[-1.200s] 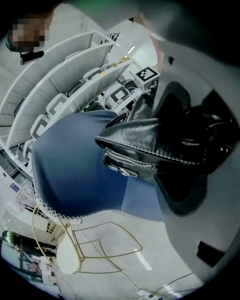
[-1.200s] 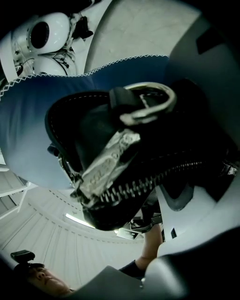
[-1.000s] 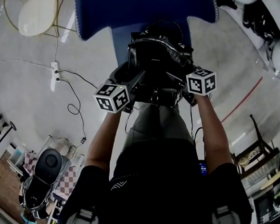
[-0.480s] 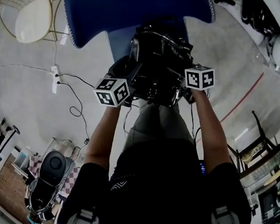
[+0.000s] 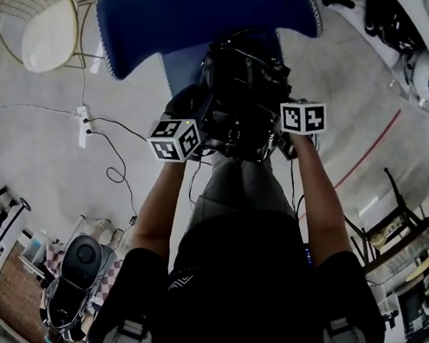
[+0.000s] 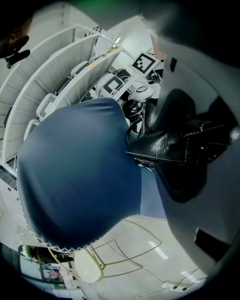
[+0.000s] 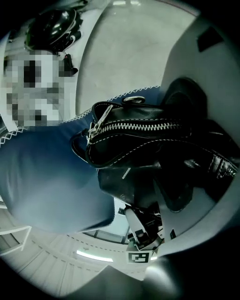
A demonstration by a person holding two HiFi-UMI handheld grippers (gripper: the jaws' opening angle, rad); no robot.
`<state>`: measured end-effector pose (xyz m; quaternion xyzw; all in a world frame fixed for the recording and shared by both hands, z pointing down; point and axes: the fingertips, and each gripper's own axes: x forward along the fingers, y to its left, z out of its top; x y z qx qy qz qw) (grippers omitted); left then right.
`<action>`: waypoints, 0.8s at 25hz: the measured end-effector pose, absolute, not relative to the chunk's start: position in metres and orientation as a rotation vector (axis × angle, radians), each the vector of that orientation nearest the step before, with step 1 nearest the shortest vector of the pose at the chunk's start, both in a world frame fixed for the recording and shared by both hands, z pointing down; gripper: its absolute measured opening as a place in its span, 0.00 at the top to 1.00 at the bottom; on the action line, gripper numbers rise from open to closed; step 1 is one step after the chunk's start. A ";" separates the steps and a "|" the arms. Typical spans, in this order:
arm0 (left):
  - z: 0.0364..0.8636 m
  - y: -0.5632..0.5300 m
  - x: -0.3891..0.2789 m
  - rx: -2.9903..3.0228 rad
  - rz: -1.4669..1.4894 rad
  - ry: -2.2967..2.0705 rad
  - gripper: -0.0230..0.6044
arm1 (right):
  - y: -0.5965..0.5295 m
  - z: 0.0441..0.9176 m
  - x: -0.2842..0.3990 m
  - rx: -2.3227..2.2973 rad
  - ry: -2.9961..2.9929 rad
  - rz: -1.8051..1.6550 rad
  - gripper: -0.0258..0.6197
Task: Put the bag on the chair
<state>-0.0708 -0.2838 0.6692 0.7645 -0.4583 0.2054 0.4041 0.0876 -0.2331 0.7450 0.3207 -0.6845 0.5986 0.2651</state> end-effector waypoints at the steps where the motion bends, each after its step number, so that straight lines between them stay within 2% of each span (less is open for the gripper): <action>1: 0.668 -0.284 -0.072 1.941 0.529 -1.173 0.65 | -0.232 0.745 0.088 0.872 -1.837 1.609 0.46; 5: 0.665 -0.282 -0.071 1.956 0.560 -1.173 0.66 | -0.231 0.744 0.088 0.912 -1.798 1.571 0.45; 15: 0.660 -0.256 -0.059 1.937 0.626 -1.052 0.60 | -0.225 0.732 0.103 1.013 -1.713 1.473 0.43; 20: 0.658 -0.243 -0.060 1.947 0.607 -1.029 0.62 | -0.221 0.701 0.105 1.065 -1.794 1.306 0.43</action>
